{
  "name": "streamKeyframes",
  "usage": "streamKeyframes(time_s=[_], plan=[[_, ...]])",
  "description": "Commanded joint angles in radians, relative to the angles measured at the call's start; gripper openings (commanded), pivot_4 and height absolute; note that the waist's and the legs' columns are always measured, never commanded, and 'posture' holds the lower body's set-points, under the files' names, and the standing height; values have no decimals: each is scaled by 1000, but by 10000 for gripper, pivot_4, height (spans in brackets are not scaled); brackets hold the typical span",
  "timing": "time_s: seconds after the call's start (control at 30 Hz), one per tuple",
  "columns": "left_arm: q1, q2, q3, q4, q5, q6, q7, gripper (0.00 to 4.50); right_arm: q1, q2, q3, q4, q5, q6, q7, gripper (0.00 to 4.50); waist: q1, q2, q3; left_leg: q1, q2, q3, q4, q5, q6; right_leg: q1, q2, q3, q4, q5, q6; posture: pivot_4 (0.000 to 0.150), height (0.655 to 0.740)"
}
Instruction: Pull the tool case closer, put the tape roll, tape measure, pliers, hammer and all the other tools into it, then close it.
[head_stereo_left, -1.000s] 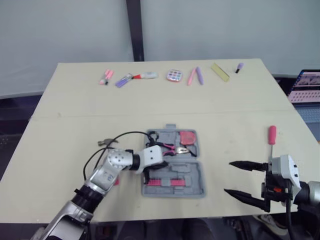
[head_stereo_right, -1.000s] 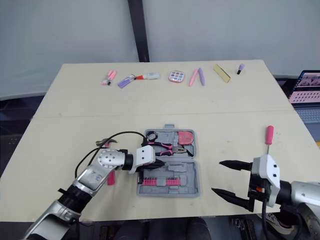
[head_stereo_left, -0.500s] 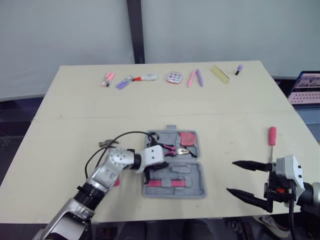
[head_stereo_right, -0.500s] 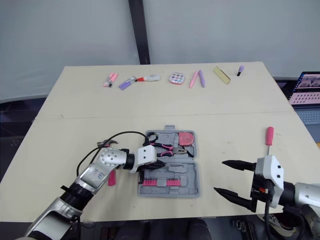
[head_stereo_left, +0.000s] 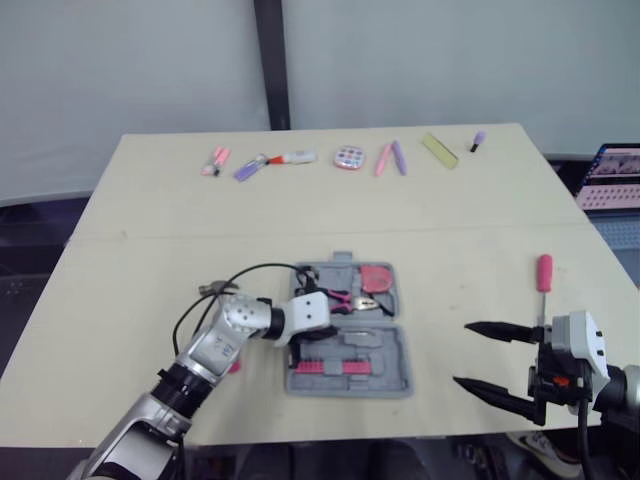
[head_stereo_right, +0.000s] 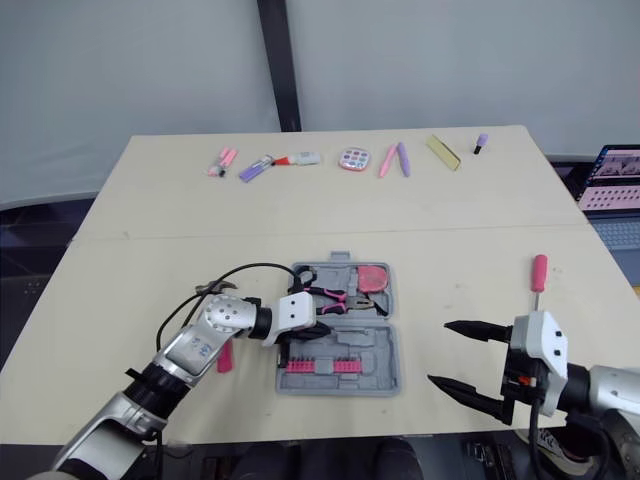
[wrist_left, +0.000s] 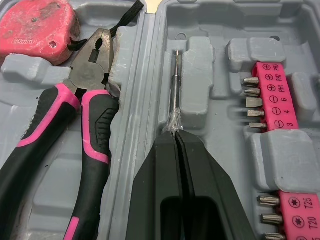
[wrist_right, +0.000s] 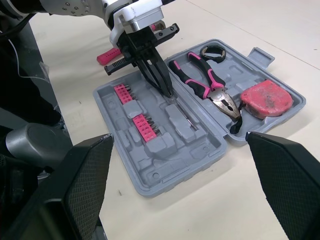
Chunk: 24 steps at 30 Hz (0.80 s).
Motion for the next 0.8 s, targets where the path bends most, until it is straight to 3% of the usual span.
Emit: streamKeyframes(time_s=[0.03, 0.2, 0.33, 0.43, 0.67, 0.8], plan=[[62, 2, 29, 23, -17, 41, 16, 887, 1, 8, -28, -28, 23, -15, 6, 45000, -2, 0, 0, 0, 0, 0, 0, 0, 0, 0, 0, 0, 0, 0, 0, 1500, 7400], [105, -15, 227, -186, -225, 119, 21, 887, -11, 11, -20, -25, 21, -15, 4, 45000, -9, -1, 5, -3, 0, 0, -1, 0, 0, -4, 0, 0, 1, 0, 0, 1500, 7400], [175, 39, 407, -401, -436, 275, -1, 887, -30, 17, 0, -25, 15, -13, -4, 45000, -18, -3, 9, -9, 0, -1, 0, 0, 0, -9, 0, -1, 5, 0, 0, 1500, 7400], [264, 95, 523, -512, -513, 320, 15, 9375, -42, 25, 20, -25, 8, -12, -10, 45000, -27, -2, 9, -10, 0, -1, 0, 0, 0, -9, 0, -1, 4, 0, 0, 1500, 7400], [601, 140, 775, -652, -562, 213, 32, 43318, -48, 42, 57, -12, -3, -28, -2, 45000, -31, -4, 11, -11, 0, -2, -1, 0, 0, -9, 0, -2, -2, 0, 0, 1500, 7400], [782, 111, 853, -709, -570, 148, 33, 44223, -38, 49, 71, 0, -14, -44, 5, 45000, -29, -6, 12, -11, 0, -2, 0, -1, 0, -8, 0, -2, -3, 0, 0, 1500, 7400]])
